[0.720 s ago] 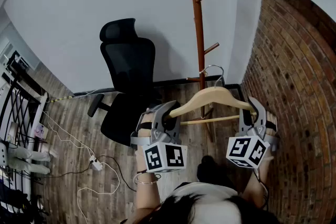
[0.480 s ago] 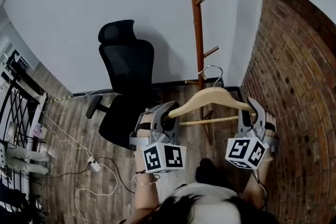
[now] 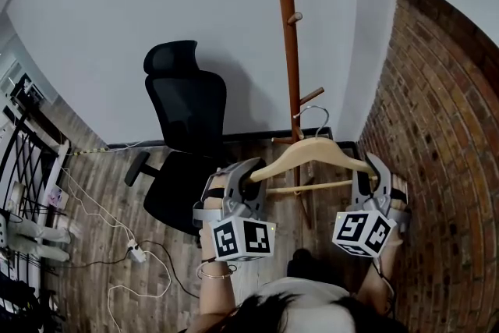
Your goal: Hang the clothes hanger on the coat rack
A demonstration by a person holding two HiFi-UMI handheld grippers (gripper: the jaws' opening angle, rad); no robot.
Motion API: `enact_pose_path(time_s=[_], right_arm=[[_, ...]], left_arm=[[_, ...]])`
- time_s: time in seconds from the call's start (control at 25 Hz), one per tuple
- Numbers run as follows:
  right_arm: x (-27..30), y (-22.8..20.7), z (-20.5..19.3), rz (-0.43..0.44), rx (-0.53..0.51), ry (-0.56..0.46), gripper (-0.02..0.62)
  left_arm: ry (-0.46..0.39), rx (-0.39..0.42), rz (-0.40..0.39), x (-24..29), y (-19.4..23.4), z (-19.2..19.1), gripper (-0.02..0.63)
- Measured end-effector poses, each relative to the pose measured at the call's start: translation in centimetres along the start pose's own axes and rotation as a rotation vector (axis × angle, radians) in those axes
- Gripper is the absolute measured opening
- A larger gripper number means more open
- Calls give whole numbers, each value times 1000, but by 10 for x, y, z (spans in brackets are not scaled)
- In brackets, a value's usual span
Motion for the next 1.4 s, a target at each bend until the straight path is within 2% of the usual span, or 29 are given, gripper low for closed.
enact_pose_path(time_s=[0.44,0.76,1.04,1.4], right_arm=[[54,-11,-6,8,3,-43,106],[88,-18,-9,31,-9,-75,106],[102,-12,-6,43,-14,-108,106],[113,-15,3,46,-14,-89,106]], left_arm=[[26,5,31,42,20,6,31],[48,-54,63,64,31,15,31],[76,-65,74,69,36,9,31],[63,-74,71,77,49,8,31]])
Point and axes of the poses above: the fingertips, and each gripper's own axes: x forward along the fingers, y to its left, z out of its top, the point moved 9 cm from there along -x, backward along the fingers, and after that the axes turned 13 degrees about -z, right-handed, at the moved point
